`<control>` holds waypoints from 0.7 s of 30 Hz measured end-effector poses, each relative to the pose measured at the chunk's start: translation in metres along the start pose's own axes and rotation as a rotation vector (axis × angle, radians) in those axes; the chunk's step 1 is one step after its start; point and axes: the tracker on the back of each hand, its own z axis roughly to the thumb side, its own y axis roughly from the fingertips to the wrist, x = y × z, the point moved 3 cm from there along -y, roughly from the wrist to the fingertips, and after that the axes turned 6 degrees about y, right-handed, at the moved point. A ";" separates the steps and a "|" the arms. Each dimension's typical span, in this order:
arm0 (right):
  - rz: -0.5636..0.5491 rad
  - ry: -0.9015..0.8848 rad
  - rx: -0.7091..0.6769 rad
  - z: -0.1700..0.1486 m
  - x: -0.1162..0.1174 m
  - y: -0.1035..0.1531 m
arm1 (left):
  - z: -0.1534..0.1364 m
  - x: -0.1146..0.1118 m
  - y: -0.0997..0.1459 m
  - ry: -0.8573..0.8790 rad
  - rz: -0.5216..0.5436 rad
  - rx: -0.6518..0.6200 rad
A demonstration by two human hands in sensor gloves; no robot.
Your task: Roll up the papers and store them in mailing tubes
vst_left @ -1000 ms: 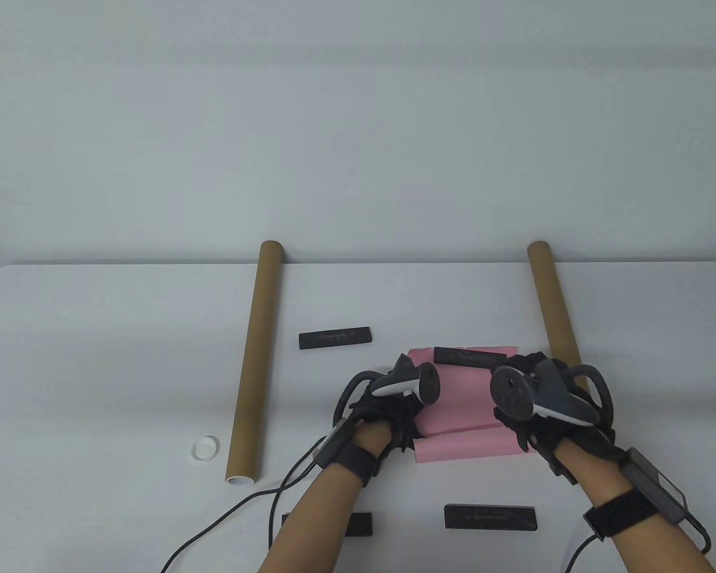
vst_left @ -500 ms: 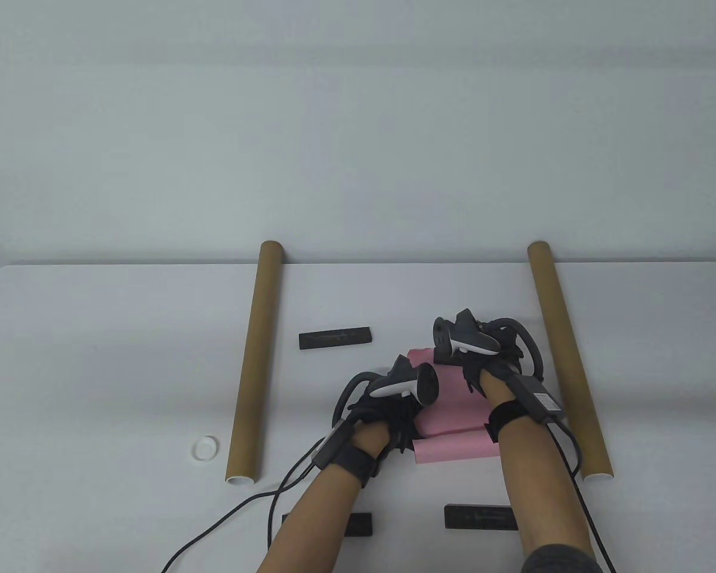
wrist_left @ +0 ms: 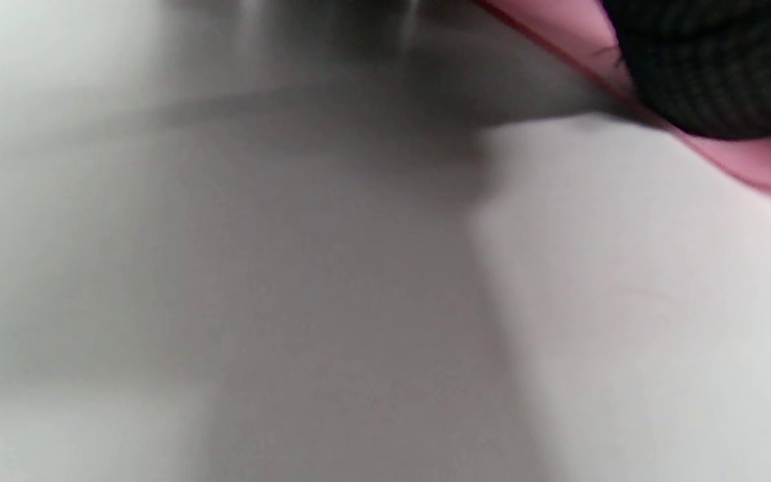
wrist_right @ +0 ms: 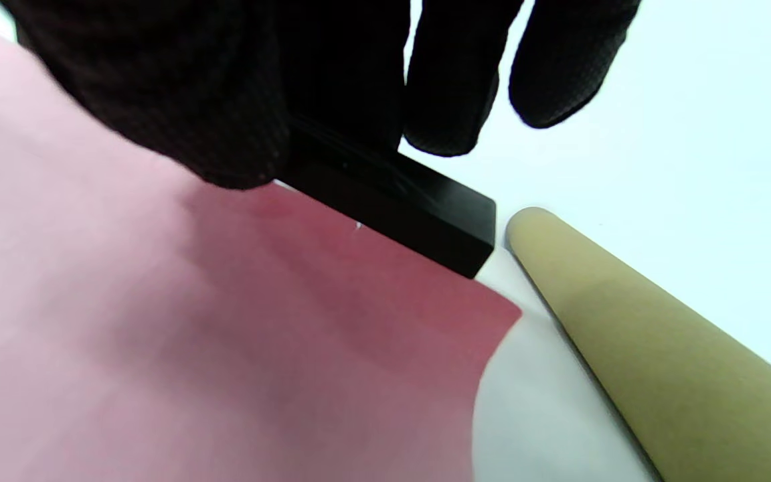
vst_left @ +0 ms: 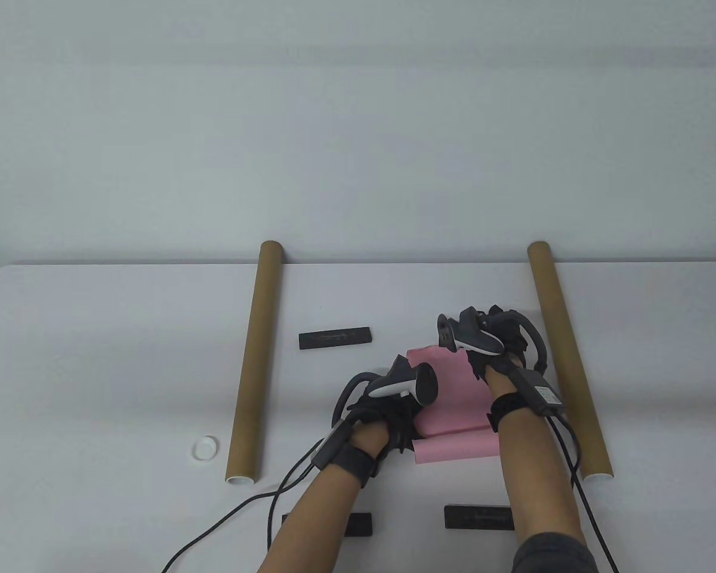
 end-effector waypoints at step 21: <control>-0.071 0.010 -0.007 -0.011 -0.031 0.023 | -0.001 0.000 0.000 -0.003 -0.016 0.005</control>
